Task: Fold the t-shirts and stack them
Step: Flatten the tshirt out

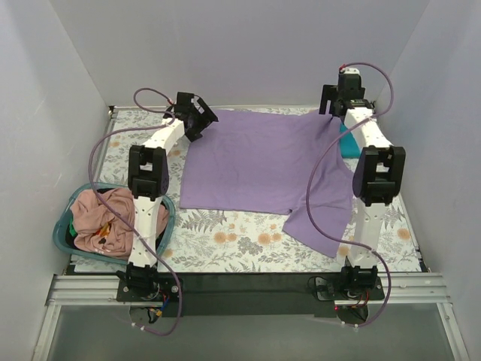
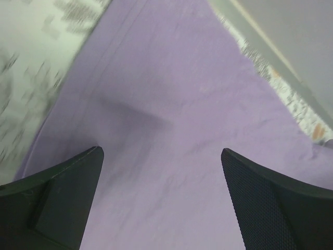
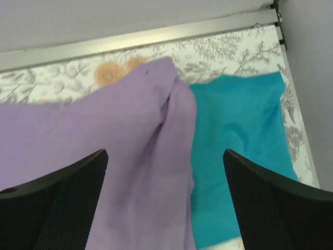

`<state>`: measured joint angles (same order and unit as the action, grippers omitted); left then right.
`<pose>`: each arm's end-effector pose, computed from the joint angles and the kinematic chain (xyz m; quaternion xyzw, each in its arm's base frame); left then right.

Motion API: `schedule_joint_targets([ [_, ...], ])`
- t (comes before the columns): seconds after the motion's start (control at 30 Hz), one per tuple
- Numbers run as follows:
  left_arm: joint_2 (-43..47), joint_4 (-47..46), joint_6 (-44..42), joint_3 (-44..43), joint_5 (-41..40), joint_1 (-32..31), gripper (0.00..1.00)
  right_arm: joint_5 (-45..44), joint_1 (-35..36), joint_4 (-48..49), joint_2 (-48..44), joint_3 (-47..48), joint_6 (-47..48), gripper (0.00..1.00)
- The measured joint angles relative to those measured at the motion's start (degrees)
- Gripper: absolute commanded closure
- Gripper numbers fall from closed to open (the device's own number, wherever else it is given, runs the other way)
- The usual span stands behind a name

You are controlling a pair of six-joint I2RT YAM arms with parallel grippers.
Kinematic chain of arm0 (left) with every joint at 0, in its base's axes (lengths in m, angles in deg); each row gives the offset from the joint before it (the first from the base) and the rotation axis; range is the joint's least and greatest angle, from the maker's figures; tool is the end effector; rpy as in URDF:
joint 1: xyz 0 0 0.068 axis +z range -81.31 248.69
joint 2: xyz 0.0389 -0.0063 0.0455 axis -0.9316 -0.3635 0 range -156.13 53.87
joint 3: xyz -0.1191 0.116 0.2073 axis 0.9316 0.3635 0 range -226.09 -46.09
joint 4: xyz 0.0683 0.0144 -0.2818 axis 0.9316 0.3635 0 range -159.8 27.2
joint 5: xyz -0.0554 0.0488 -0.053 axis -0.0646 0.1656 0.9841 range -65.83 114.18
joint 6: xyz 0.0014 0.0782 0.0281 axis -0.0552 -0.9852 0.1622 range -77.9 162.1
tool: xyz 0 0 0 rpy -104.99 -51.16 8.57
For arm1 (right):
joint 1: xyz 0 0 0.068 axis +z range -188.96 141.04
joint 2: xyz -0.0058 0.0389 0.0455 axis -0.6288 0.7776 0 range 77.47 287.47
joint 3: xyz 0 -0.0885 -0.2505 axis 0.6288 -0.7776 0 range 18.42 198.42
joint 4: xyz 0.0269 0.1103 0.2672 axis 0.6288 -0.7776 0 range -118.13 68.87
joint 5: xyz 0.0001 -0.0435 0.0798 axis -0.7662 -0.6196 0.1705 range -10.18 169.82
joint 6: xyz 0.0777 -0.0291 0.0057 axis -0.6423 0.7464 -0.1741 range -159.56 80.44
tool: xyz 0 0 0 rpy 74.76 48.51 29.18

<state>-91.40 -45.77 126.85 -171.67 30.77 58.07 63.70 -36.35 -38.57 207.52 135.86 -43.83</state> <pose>0.6041 -0.1215 0.1224 -0.5353 0.7462 -0.3257 0.2250 0.5918 0.0068 0.2363 0.0825 0.8566 -0.0915 0.5011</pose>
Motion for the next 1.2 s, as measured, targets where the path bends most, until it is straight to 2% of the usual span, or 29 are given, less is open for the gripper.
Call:
schedule_joint_targets([
  [0.1, 9.2, 1.7, -1.2, 11.0, -1.7, -0.8, 0.03, 1.2, 0.6, -0.9, -10.5, -10.8, -1.3, 0.02],
  [0.17, 18.8, 2.2, -1.7, 20.7, -3.8, -1.7, 0.03, 2.1, 1.2, -0.5, -21.0, -20.9, -3.2, 0.02],
  [0.4, 60.4, 0.9, 1.3, 54.5, -9.4, -5.9, 0.03, 6.3, 3.5, 1.5, -63.1, -61.4, -14.6, 0.02],
  [0.53, 73.9, 2.4, 5.1, 68.5, -11.3, -8.8, 0.03, 9.6, 3.9, -1.4, -78.1, -77.3, -20.7, 0.02],
  [0.73, 74.4, 8.0, 11.2, 81.4, -12.8, -10.5, 0.05, 13.8, 4.2, -9.6, -91.5, -90.8, -25.6, 0.02],
  [0.9, 71.8, 5.9, 14.7, 81.9, -13.3, -11.5, 0.07, 16.2, 4.2, -11.2, -94.0, -94.7, -26.9, 0.02],
  [1.2, 61.5, 3.0, 21.9, 78.6, -18.9, -12.5, 0.10, 16.7, 4.2, -11.4, -92.3, -94.9, -26.8, 0.02],
])
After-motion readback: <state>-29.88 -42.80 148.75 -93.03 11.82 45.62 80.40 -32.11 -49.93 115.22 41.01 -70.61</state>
